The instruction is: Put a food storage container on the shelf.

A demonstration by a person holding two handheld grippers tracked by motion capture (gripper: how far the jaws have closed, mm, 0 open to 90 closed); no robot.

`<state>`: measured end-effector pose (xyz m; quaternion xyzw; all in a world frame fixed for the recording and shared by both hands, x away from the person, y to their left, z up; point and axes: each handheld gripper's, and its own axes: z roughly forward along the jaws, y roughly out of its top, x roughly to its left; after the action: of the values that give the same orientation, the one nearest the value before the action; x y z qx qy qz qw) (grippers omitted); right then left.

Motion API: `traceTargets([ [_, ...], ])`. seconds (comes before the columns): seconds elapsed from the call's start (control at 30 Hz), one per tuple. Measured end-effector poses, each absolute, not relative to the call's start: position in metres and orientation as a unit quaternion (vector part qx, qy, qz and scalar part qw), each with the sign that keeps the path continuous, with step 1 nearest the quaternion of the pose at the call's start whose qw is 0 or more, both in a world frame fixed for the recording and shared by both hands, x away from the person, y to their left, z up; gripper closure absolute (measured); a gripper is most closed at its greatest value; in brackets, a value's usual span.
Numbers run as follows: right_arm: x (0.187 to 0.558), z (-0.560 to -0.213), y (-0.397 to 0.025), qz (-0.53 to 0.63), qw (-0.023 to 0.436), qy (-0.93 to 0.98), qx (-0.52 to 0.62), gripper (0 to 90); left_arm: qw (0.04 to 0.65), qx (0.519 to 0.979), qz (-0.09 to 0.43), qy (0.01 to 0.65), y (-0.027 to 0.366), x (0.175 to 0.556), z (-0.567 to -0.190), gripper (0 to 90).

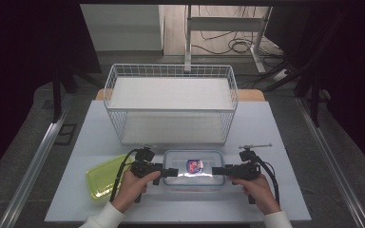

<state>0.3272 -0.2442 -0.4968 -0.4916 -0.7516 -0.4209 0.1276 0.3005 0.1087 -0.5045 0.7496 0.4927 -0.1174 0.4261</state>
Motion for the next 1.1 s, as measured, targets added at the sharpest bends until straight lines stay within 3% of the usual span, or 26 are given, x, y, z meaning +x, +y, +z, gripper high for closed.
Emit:
traceTargets([
  [0.33, 0.318, -0.493, -0.255, -0.446, 0.133, -0.745, -0.478, 40.4, 0.434, 0.764, -0.088, 0.468, 0.112, 0.287, -0.496, 31.8],
  [1.1, 0.294, -0.487, -0.262, -0.474, 0.106, -0.752, -0.445, 48.7, 0.472, 0.756, -0.074, 0.446, 0.123, 0.264, -0.494, 47.6],
])
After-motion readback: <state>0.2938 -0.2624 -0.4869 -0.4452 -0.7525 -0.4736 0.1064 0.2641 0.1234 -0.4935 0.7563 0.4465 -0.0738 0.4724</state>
